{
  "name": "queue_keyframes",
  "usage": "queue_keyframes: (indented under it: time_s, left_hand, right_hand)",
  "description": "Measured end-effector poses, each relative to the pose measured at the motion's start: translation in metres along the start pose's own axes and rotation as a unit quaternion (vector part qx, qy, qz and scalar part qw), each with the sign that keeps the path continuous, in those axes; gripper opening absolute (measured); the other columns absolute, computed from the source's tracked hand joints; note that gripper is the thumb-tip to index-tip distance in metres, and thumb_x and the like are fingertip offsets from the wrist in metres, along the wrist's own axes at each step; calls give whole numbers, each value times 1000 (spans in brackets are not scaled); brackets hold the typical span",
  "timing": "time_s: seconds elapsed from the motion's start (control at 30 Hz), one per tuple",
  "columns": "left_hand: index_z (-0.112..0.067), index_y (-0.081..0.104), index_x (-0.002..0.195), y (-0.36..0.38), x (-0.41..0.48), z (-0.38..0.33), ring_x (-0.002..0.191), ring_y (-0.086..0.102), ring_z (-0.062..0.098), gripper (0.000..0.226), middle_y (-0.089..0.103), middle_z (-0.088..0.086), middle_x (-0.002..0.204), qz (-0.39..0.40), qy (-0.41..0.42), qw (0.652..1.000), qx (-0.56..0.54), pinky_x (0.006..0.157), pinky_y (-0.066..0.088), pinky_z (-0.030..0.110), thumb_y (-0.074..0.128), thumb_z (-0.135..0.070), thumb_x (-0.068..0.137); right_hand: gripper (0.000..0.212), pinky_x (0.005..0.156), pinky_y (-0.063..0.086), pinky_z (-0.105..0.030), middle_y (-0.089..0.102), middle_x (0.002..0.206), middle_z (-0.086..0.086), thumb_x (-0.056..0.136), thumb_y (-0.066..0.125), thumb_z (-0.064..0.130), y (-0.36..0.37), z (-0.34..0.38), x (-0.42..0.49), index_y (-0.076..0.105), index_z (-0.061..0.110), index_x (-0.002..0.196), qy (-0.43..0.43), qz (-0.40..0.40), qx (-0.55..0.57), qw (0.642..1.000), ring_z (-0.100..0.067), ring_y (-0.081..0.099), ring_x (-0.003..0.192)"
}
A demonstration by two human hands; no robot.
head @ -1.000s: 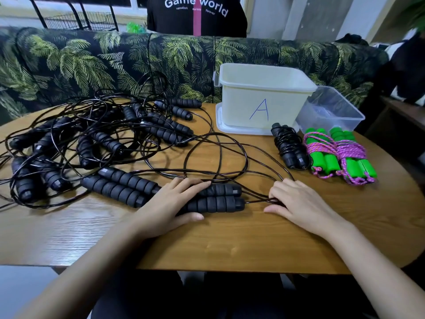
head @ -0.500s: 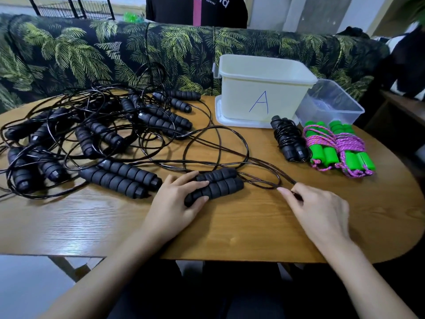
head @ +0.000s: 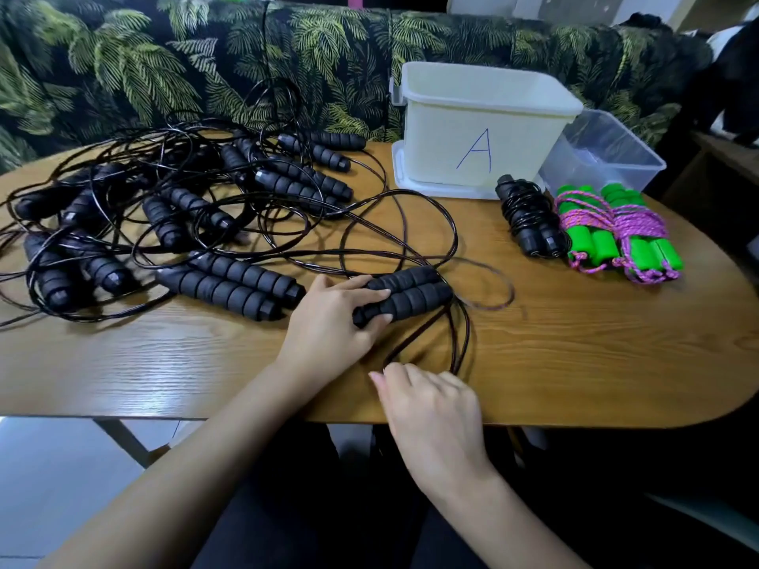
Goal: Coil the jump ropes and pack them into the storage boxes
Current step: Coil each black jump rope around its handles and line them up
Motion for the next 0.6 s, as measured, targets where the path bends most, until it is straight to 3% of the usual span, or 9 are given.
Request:
queue_keyframes:
  time_s: [0.13, 0.27, 0.37, 0.43, 0.5, 0.6]
  left_hand:
    - [-42, 56, 135, 1, 2, -5, 119, 45, 23, 49, 48, -11, 148, 47, 24, 997, 64, 85, 44, 30, 57, -59, 89]
    - [-33, 54, 140, 3, 4, -12, 133, 42, 29, 89, 48, -1, 149, 130, 14, 987, 93, 102, 43, 38, 51, -85, 68]
    - [-29, 47, 145, 7, 5, -19, 124, 50, 28, 96, 54, -1, 140, 156, 27, 977, 141, 96, 48, 38, 60, -84, 66]
    - [-29, 46, 145, 7, 8, -21, 120, 52, 26, 85, 56, -1, 135, 139, 33, 979, 145, 92, 48, 36, 66, -70, 74]
    - [-29, 51, 143, 5, 9, -21, 119, 53, 25, 71, 60, -2, 131, 116, 30, 985, 127, 92, 48, 34, 68, -54, 79]
    - [-25, 62, 133, 2, 10, -18, 111, 59, 26, 55, 67, 0, 120, 91, 24, 993, 72, 91, 50, 37, 70, -40, 81]
  right_hand:
    - [34, 47, 43, -26, 55, 54, 6, 94, 46, 31, 2, 5, 2, 56, 22, 62, -10, 1, -9, 1000, -10, 56, 47]
    - [30, 45, 42, -26, 55, 53, 4, 90, 56, 24, 6, 10, 2, 59, 20, 61, -23, 16, -36, 999, -12, 58, 46]
    - [25, 45, 43, -26, 57, 53, 1, 71, 85, 18, 11, 14, 5, 62, 18, 61, -20, 57, -44, 997, -14, 58, 45]
    - [27, 45, 42, -26, 57, 55, 2, 67, 88, 20, 12, 13, 5, 61, 18, 63, -25, 73, -33, 996, -13, 58, 47]
    - [23, 47, 43, -27, 57, 58, 5, 79, 78, 29, 9, 5, 4, 60, 21, 68, -51, 73, 0, 996, -13, 59, 50]
    - [33, 52, 46, -26, 56, 63, 9, 96, 44, 44, 12, -29, 6, 58, 24, 74, -102, 107, 50, 988, -10, 58, 55]
Point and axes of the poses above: each hand's wrist, its own x-axis towards the middle knuckle, its own y-axis out of the palm, z = x × y, the point moved 10 cm from there along x, towards the middle knuckle
